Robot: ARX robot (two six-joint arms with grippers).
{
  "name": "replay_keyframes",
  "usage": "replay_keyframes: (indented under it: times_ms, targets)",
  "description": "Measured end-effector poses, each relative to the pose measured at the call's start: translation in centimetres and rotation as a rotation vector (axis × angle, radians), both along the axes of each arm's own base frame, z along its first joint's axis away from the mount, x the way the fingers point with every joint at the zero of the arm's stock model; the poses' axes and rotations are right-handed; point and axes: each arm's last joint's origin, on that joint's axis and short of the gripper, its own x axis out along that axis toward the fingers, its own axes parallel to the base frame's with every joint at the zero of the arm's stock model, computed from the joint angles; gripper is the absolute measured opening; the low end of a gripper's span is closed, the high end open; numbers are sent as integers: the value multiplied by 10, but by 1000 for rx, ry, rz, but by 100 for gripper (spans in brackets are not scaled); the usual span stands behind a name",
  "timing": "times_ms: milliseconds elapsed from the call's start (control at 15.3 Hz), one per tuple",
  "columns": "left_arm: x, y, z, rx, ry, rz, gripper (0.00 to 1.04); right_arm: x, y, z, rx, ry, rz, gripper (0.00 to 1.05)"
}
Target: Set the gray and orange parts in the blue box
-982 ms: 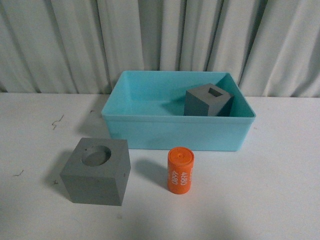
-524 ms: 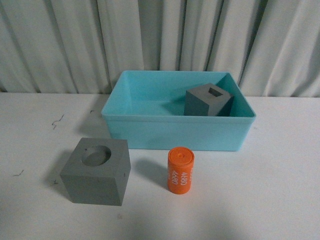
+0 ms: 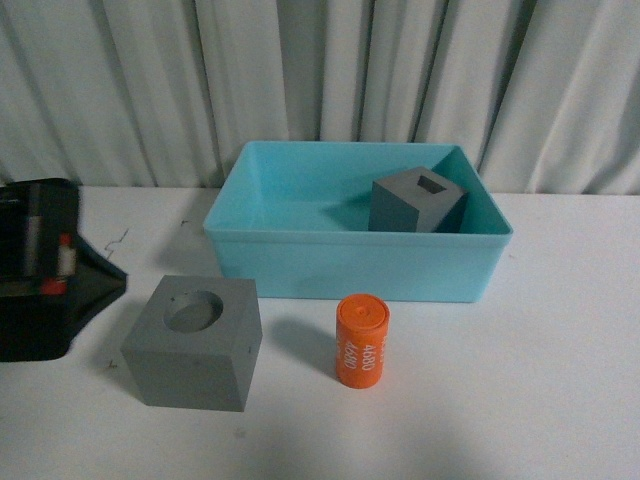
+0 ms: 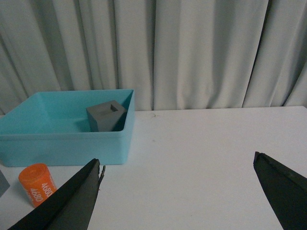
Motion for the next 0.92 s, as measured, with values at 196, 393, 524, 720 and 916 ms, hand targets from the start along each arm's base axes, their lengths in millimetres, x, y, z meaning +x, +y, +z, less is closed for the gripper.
replay_keyframes:
  times_ms: [196, 393, 524, 720, 916]
  targets:
    - [25, -32, -10, 36, 32, -54, 98, 0, 0, 0, 0, 0, 0, 98]
    - [46, -44, -34, 96, 110, -42, 98, 0, 0, 0, 0, 0, 0, 98]
    - [57, -48, -45, 131, 132, -21, 98, 0, 0, 0, 0, 0, 0, 98]
    - [87, -61, -47, 167, 84, -42, 98, 0, 0, 0, 0, 0, 0, 98]
    - [97, -54, -55, 204, 88, -44, 98, 0, 0, 0, 0, 0, 0, 98]
